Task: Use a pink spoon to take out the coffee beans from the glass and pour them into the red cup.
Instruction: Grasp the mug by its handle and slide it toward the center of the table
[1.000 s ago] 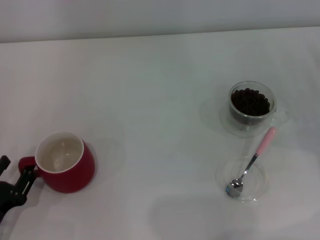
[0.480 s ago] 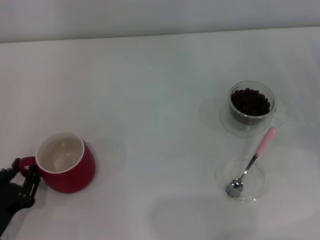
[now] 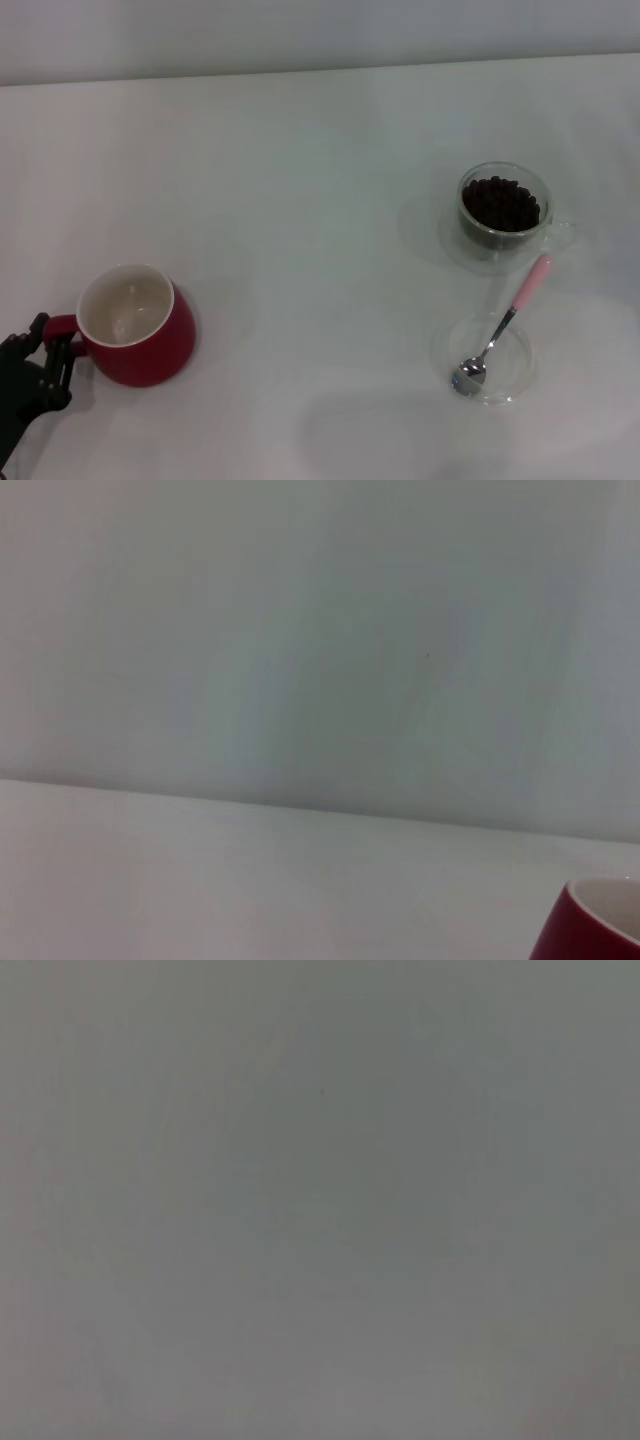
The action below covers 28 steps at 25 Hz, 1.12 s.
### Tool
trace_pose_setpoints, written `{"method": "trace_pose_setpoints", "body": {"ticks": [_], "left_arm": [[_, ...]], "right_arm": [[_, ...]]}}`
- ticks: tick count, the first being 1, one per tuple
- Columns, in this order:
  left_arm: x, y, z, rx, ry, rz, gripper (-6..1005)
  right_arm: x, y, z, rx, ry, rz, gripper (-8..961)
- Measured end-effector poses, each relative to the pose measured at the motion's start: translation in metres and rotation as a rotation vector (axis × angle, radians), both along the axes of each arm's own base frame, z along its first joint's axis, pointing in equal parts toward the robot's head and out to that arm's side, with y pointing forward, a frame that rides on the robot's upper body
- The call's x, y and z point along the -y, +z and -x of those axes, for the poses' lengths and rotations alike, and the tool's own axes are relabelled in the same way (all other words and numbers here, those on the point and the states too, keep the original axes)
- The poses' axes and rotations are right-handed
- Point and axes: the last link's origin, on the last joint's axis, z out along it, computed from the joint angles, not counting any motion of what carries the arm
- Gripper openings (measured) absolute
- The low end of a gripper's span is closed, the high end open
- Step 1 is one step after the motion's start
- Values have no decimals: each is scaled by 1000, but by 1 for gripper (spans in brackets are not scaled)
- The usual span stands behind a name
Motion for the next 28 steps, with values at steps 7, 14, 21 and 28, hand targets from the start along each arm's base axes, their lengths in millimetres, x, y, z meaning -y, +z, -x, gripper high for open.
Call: {"method": "trace_pose_setpoints", "body": {"ticks": [7,14,21,28], "left_arm": [[-2,0,-1,9,-6,7,205],[-10,0,-4,-3,-28,14,193],[-28,-7,-13,-32,-67,57,185],[-51,-19,-24,-85,-114,140,173]], "right_arm": [[-1,-2,1,-4,3,3,857],[-5,-3,5,-9,23,3,857],[-5,-3,6,-8,27,3,856],[-5,-3,6,-6,28,2,857]]}}
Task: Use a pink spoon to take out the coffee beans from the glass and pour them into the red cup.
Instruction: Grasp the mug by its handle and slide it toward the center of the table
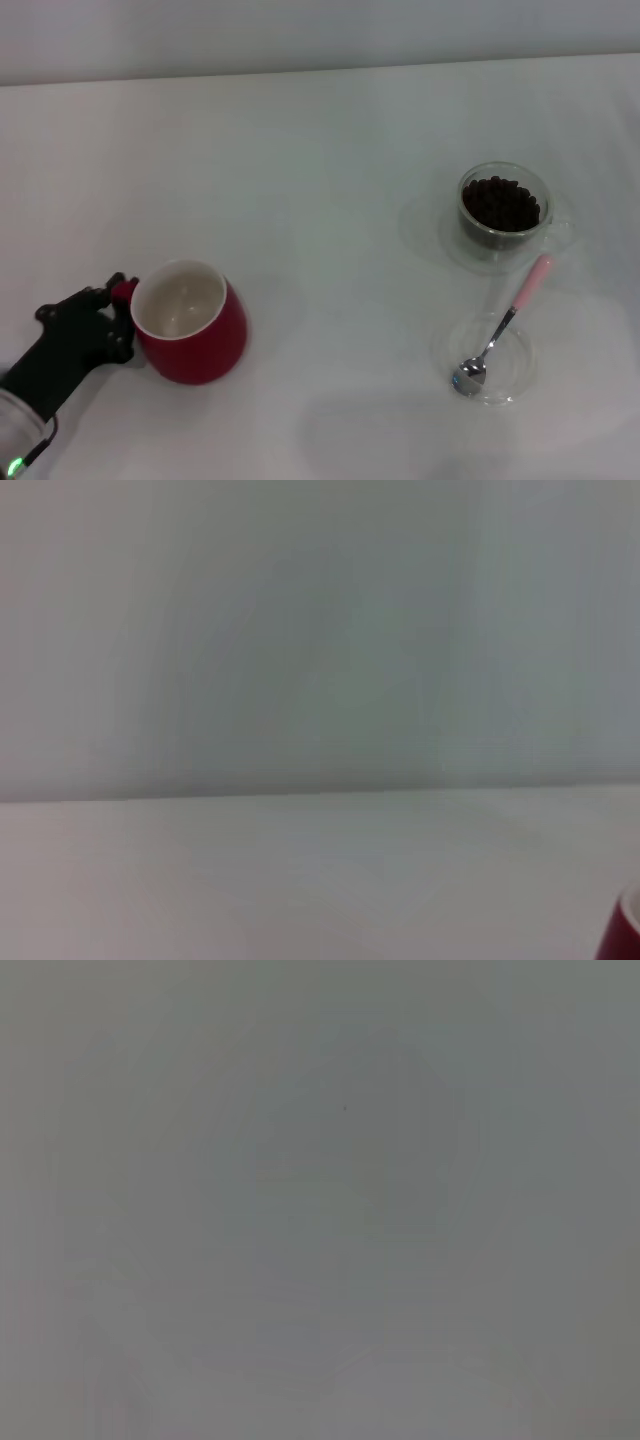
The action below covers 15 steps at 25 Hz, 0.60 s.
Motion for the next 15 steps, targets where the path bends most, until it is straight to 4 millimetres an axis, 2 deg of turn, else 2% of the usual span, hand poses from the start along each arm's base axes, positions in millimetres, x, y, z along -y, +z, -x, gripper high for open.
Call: {"method": "trace_pose_setpoints", "body": {"ticks": [7,15], "left_arm": [[-11,-9,-9,-39,-42,58,119],[-23,-17,-21,-83,-110,121,105]], "right_arm": [[-1,-1,1,6,4,5,857],[-4,0,3,9,12,8,857]]}}
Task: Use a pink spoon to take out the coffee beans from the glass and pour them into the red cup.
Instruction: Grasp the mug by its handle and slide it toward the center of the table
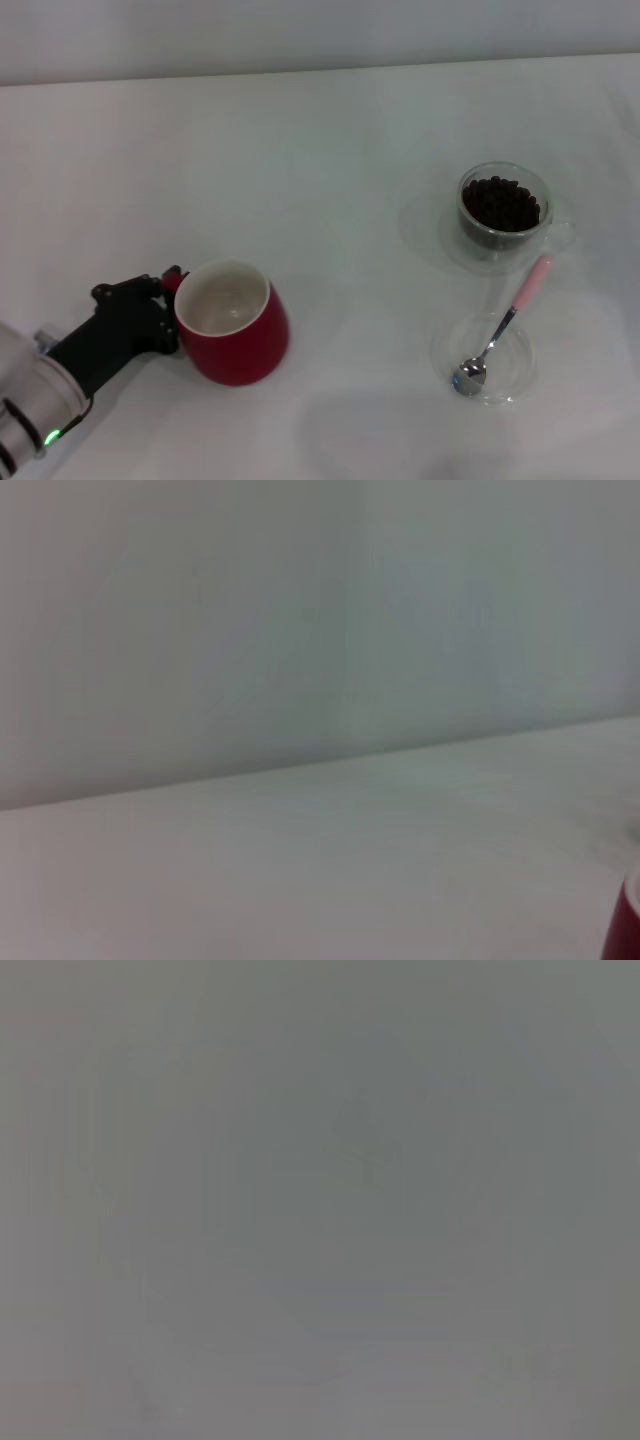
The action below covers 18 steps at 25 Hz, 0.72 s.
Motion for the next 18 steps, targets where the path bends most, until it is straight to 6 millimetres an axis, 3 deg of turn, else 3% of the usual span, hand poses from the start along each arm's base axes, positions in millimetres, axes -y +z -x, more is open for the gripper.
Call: {"method": "trace_pose_setpoints", "body": {"ticks": [18], "left_arm": [[-24,-8,-23,-55,-110,62,95]], "right_arm": [[-3,-1,3,-4,8,1,856]]}}
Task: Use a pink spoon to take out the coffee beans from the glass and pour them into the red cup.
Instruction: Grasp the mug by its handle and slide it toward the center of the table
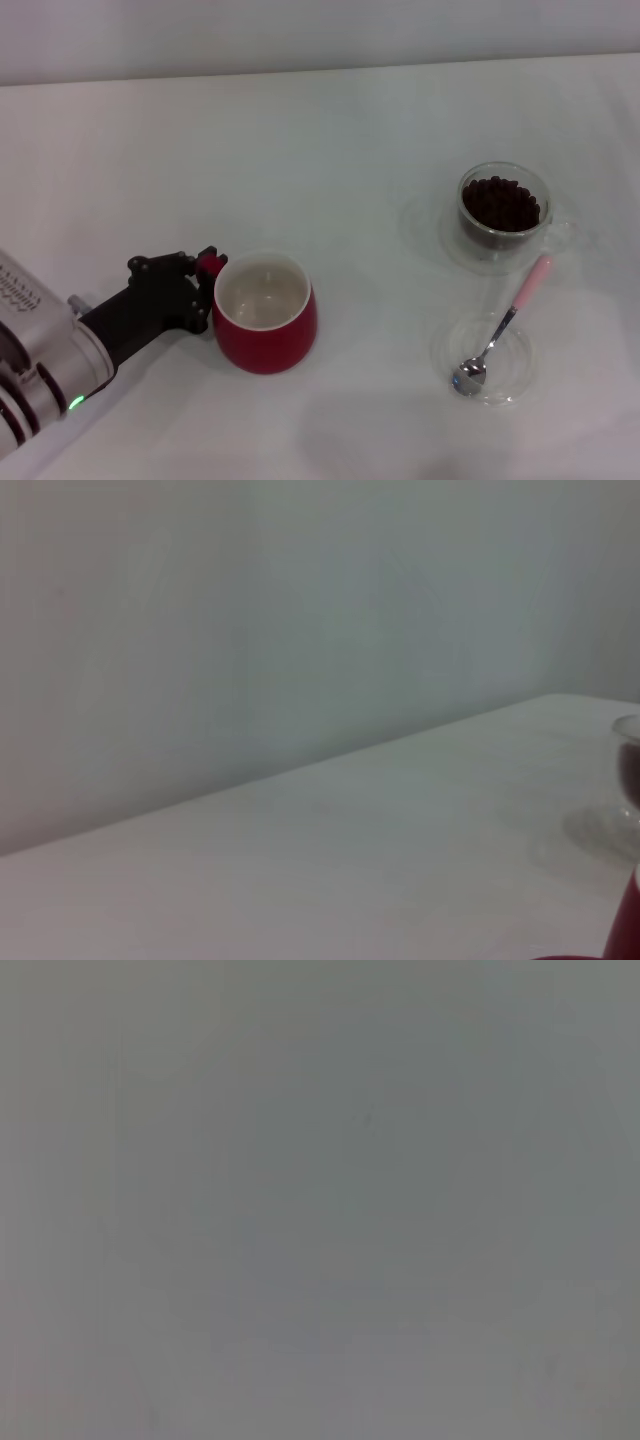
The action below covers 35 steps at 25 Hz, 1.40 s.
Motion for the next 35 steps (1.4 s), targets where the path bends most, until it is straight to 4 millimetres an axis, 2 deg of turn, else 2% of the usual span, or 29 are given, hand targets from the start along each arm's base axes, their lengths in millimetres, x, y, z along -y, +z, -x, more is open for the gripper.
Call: {"method": "trace_pose_setpoints", "body": {"ticks": [11,26,35], "left_arm": [[-14,-2,-8,-53,-44,19,95],[-21,-4,-10,-96,-56,29,94],[-18,-6,-11,-105,-83,39,172]], "right_arm": [[-1,0,1,-2,3,1,857],[-1,-3,1,-2,5,8,856],[-1,-3,2,0,5,8,857]]}}
